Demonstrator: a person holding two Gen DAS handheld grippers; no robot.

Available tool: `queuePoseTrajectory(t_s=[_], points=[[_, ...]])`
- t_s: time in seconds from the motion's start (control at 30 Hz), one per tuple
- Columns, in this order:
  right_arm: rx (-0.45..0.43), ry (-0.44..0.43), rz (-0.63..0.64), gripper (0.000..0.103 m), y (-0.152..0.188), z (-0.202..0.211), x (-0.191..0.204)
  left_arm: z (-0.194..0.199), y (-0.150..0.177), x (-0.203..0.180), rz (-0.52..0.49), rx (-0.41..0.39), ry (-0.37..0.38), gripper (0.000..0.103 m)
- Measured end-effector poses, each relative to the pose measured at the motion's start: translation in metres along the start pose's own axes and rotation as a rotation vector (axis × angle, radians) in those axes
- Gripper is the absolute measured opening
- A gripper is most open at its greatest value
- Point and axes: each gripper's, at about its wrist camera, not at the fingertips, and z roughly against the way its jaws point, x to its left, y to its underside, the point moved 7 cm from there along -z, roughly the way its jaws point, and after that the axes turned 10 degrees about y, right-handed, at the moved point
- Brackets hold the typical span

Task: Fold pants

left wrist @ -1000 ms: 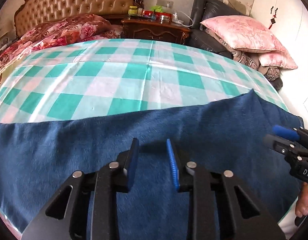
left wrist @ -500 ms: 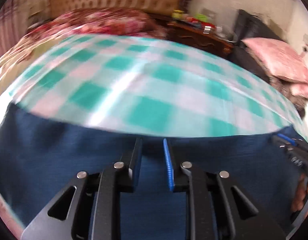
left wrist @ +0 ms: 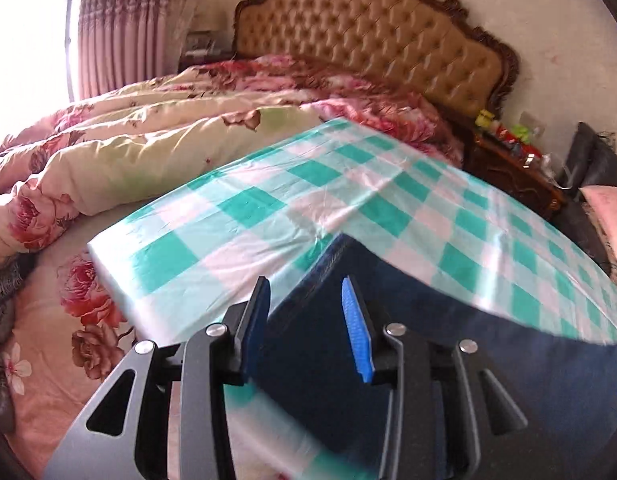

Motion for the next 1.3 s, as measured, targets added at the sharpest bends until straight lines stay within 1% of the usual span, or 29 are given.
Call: queuePoseTrajectory(t_s=[0.07, 0.13, 0.17, 0.23, 0.27, 0.3, 0.33, 0.37, 0.4, 0.47, 0.53, 0.6, 0.67, 0.7, 0.73, 0.77, 0.8, 0.83, 0.9, 0.93, 1.0, 1.03, 1.13, 1.2, 1.27, 1.3], points=[[0.001, -0.013, 0.027, 0.040, 0.012, 0.002, 0.011, 0.012, 0.013, 0.005, 0.001, 0.000, 0.010, 0.038], [0.003, 0.011, 0.078, 0.040, 0.021, -0.002, 0.019, 0.021, 0.028, 0.013, 0.027, 0.003, 0.026, 0.038], [0.008, 0.025, 0.089, 0.041, 0.024, -0.003, 0.019, 0.023, 0.033, 0.014, 0.034, 0.004, 0.021, 0.037], [0.011, 0.036, 0.082, 0.043, 0.024, -0.007, 0.016, 0.024, 0.041, 0.019, 0.041, 0.020, 0.023, 0.037], [0.008, 0.045, 0.084, 0.046, 0.023, -0.008, 0.016, 0.023, 0.044, 0.020, 0.038, 0.026, 0.029, 0.036], [0.000, 0.067, 0.094, 0.050, 0.023, -0.009, 0.015, 0.023, 0.044, 0.018, 0.035, 0.025, 0.042, 0.035], [-0.005, 0.080, 0.095, 0.051, 0.023, -0.009, 0.014, 0.022, 0.044, 0.016, 0.029, 0.024, 0.060, 0.032], [-0.004, 0.079, 0.089, 0.052, 0.023, -0.010, 0.013, 0.020, 0.044, 0.013, 0.015, 0.025, 0.076, 0.032], [-0.002, 0.074, 0.082, 0.052, 0.023, -0.010, 0.012, 0.016, 0.044, 0.013, 0.006, 0.032, 0.071, 0.032], [-0.001, 0.068, 0.075, 0.053, 0.023, -0.009, 0.010, 0.001, 0.043, 0.024, 0.011, 0.075, 0.021, 0.021], [-0.008, 0.069, 0.067, 0.053, 0.023, -0.004, 0.007, -0.007, 0.037, 0.030, 0.040, 0.073, 0.047, 0.021], [-0.020, 0.068, 0.056, 0.053, 0.021, 0.000, 0.001, -0.008, 0.034, 0.030, 0.035, 0.073, 0.046, 0.018], [-0.034, 0.078, 0.028, 0.053, 0.017, 0.007, -0.013, -0.007, 0.032, 0.031, 0.046, 0.070, 0.056, 0.018], [-0.042, 0.081, 0.005, 0.053, 0.015, 0.011, -0.023, -0.006, 0.033, 0.032, 0.056, 0.072, 0.057, 0.020], [-0.052, 0.085, -0.021, 0.053, 0.013, 0.015, -0.036, -0.005, 0.034, 0.035, 0.066, 0.071, 0.044, 0.031], [-0.057, 0.092, -0.044, 0.053, 0.012, 0.017, -0.048, -0.004, 0.035, 0.038, 0.072, 0.068, 0.026, 0.046], [-0.063, 0.108, -0.073, 0.053, 0.010, 0.020, -0.064, -0.003, 0.037, 0.042, 0.076, 0.066, 0.015, 0.046], [-0.069, 0.145, -0.110, 0.053, 0.008, 0.024, -0.090, -0.002, 0.039, 0.044, 0.080, 0.069, 0.026, 0.046], [-0.073, 0.214, -0.168, 0.053, 0.008, 0.028, -0.134, 0.005, 0.041, 0.045, 0.085, 0.058, 0.010, 0.046], [-0.074, 0.260, -0.209, 0.053, 0.010, 0.030, -0.164, 0.011, 0.040, 0.044, 0.075, 0.044, -0.011, 0.045], [-0.060, 0.339, -0.267, 0.054, 0.016, 0.030, -0.213, 0.023, 0.036, 0.033, 0.038, 0.010, -0.019, 0.045], [-0.045, 0.389, -0.282, 0.054, 0.022, 0.027, -0.245, 0.027, 0.034, 0.026, 0.021, 0.002, -0.009, 0.045], [-0.007, 0.475, -0.282, 0.054, 0.031, 0.014, -0.299, 0.028, 0.030, -0.019, -0.067, 0.004, 0.068, 0.045], [-0.008, 0.485, -0.303, 0.054, 0.034, 0.004, -0.335, 0.025, 0.030, -0.044, -0.082, 0.007, 0.106, 0.045], [0.031, 0.521, -0.338, 0.054, 0.039, -0.008, -0.365, 0.021, 0.031, -0.066, -0.101, 0.016, 0.136, 0.045], [0.056, 0.533, -0.383, 0.055, 0.046, -0.016, -0.384, 0.017, 0.033, -0.077, -0.114, 0.024, 0.148, 0.045]])
